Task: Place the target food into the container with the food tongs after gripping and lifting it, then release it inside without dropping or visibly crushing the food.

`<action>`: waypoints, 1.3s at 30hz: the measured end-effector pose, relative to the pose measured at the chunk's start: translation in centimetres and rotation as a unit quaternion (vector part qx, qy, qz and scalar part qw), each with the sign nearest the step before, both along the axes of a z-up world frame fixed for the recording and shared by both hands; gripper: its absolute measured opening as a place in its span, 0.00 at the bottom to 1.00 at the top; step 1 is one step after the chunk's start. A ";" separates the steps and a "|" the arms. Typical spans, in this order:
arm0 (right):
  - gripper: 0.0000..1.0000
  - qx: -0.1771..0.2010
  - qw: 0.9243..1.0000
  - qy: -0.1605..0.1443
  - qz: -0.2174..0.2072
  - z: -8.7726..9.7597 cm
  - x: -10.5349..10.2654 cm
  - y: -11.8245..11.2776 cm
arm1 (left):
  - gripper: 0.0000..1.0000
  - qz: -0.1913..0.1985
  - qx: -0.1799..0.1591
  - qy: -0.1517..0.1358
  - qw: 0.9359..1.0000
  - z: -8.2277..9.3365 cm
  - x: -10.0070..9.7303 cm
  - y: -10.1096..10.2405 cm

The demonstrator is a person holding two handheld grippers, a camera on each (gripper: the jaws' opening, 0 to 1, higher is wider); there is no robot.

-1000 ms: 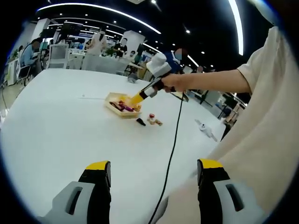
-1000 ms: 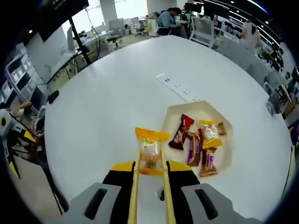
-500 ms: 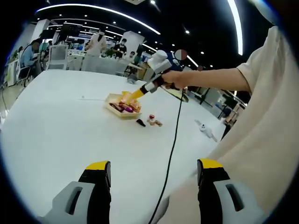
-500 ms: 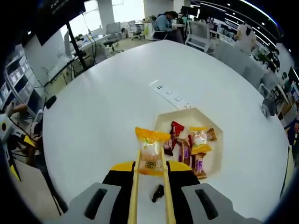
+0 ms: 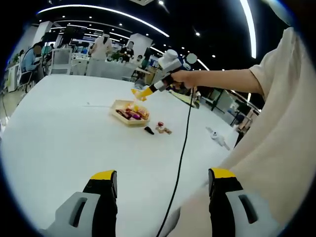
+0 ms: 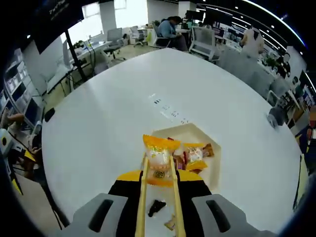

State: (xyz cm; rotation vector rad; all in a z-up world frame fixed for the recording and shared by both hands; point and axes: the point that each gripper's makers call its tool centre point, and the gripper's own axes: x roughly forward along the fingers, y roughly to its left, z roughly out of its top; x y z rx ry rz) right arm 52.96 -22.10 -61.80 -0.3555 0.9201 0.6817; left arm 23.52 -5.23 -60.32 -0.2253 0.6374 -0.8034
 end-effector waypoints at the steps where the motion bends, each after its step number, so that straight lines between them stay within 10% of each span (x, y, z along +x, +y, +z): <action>1: 0.25 -0.001 1.000 -0.001 0.000 0.1 0.1 -0.1 | 0.75 0.000 0.001 0.000 1.000 0.0 0.0 0.0; 39: 0.25 -0.013 0.999 -0.030 0.002 2.4 4.5 -1.4 | 0.77 0.007 -0.002 0.000 1.000 0.0 0.3 0.1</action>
